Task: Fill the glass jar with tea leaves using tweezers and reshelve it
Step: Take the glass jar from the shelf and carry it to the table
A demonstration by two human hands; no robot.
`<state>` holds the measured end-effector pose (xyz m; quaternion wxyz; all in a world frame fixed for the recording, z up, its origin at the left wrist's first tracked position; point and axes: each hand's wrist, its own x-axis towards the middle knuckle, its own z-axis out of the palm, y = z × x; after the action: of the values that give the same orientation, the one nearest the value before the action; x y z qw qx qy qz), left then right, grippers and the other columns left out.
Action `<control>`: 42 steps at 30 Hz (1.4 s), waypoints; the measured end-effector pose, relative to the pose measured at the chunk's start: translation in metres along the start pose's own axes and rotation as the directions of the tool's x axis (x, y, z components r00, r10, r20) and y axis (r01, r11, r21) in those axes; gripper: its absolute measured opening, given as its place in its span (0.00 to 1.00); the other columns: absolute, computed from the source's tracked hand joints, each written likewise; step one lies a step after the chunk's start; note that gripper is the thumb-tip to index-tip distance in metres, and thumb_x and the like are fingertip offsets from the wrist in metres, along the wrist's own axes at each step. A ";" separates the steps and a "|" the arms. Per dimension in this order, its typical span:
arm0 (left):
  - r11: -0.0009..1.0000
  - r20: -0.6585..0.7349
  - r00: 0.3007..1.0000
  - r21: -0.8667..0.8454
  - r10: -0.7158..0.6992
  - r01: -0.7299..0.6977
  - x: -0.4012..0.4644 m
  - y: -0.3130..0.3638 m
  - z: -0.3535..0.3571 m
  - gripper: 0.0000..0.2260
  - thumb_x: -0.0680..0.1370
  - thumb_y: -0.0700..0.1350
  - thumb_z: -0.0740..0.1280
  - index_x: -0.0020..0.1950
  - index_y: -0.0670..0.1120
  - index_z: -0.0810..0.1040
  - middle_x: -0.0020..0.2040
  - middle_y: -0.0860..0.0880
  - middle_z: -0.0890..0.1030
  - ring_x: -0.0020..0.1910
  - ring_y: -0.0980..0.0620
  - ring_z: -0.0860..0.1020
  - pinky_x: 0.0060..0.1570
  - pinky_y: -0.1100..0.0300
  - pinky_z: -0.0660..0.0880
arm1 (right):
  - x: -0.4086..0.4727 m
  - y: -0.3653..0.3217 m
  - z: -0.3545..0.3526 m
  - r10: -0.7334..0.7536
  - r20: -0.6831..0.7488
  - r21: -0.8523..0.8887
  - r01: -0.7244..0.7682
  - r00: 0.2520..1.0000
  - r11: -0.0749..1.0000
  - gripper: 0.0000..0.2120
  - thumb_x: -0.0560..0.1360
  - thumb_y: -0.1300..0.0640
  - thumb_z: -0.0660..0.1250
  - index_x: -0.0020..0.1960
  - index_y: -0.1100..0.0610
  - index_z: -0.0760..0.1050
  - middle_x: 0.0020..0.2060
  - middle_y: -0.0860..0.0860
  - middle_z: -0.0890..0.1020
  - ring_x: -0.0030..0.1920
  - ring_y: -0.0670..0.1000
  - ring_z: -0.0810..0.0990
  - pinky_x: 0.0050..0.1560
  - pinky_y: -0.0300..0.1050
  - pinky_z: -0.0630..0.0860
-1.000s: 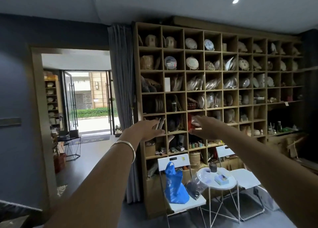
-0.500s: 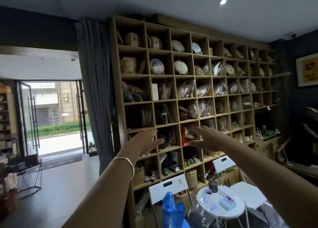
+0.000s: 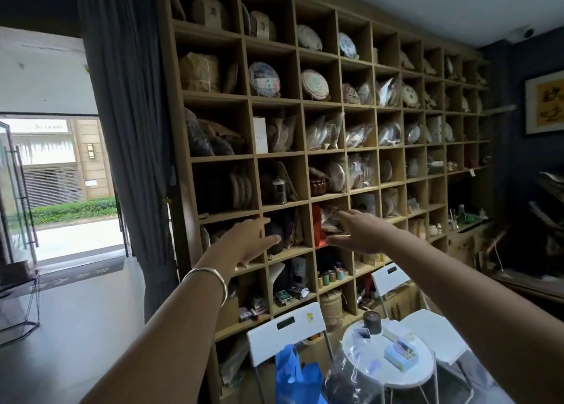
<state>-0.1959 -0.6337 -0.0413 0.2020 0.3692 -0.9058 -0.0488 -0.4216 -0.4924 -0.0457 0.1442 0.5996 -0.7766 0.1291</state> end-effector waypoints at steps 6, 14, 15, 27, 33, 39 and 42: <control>0.996 -0.051 0.998 -0.078 -0.048 0.043 0.105 0.010 0.041 0.30 0.79 0.59 0.64 0.78 0.51 0.61 0.76 0.47 0.66 0.73 0.46 0.67 0.68 0.48 0.69 | 0.089 0.062 0.038 -0.032 -0.027 0.041 0.033 0.999 0.999 0.37 0.71 0.32 0.62 0.74 0.49 0.58 0.67 0.55 0.71 0.61 0.56 0.75 0.57 0.54 0.77; 0.990 -0.092 0.989 -0.087 -0.116 0.108 0.261 0.011 0.085 0.30 0.79 0.60 0.63 0.78 0.49 0.61 0.76 0.47 0.66 0.72 0.46 0.68 0.68 0.49 0.69 | 0.217 0.153 0.077 -0.097 -0.058 0.063 0.101 0.994 0.993 0.36 0.71 0.33 0.63 0.74 0.48 0.59 0.69 0.54 0.69 0.63 0.57 0.74 0.58 0.54 0.76; 0.988 -0.102 0.987 -0.103 -0.124 0.114 0.276 0.008 0.090 0.30 0.79 0.60 0.63 0.78 0.49 0.61 0.75 0.47 0.67 0.72 0.46 0.68 0.67 0.50 0.70 | 0.233 0.160 0.083 -0.101 -0.058 0.060 0.105 0.993 0.993 0.36 0.72 0.33 0.62 0.74 0.48 0.58 0.69 0.55 0.70 0.63 0.57 0.74 0.58 0.54 0.76; 0.940 -0.135 0.964 -0.285 -0.231 0.185 0.420 -0.058 0.139 0.29 0.77 0.59 0.66 0.76 0.53 0.64 0.74 0.47 0.69 0.70 0.46 0.70 0.65 0.51 0.70 | 0.396 0.177 0.178 -0.184 -0.002 0.222 0.180 0.983 0.958 0.37 0.71 0.33 0.63 0.74 0.50 0.59 0.69 0.55 0.69 0.65 0.57 0.71 0.61 0.54 0.73; 0.891 -0.196 0.936 -0.412 -0.293 0.193 0.503 -0.089 0.172 0.32 0.76 0.61 0.67 0.76 0.53 0.63 0.72 0.48 0.70 0.67 0.47 0.72 0.65 0.49 0.72 | 0.489 0.176 0.215 -0.167 -0.015 0.294 0.164 0.986 0.942 0.37 0.71 0.34 0.63 0.73 0.53 0.60 0.68 0.55 0.71 0.64 0.55 0.73 0.59 0.49 0.73; 0.807 -0.244 0.888 -0.554 -0.391 0.204 0.566 -0.119 0.193 0.33 0.75 0.61 0.68 0.76 0.53 0.61 0.72 0.47 0.69 0.67 0.48 0.72 0.64 0.50 0.73 | 0.565 0.174 0.255 -0.151 -0.121 0.435 0.189 0.981 0.881 0.35 0.72 0.35 0.63 0.72 0.54 0.62 0.66 0.55 0.73 0.63 0.53 0.74 0.59 0.46 0.73; 0.786 -0.251 0.867 -0.577 -0.431 0.223 0.586 -0.134 0.202 0.33 0.75 0.59 0.69 0.76 0.52 0.61 0.72 0.47 0.69 0.68 0.48 0.71 0.62 0.53 0.72 | 0.594 0.170 0.275 -0.164 -0.137 0.487 0.211 0.977 0.848 0.35 0.71 0.35 0.63 0.71 0.54 0.64 0.65 0.53 0.74 0.63 0.52 0.74 0.58 0.45 0.73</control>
<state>-0.5686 -1.1469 -0.0644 0.4506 0.4553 -0.7221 -0.2612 -0.7477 -1.0841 -0.0796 0.0314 0.6830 -0.6471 0.3374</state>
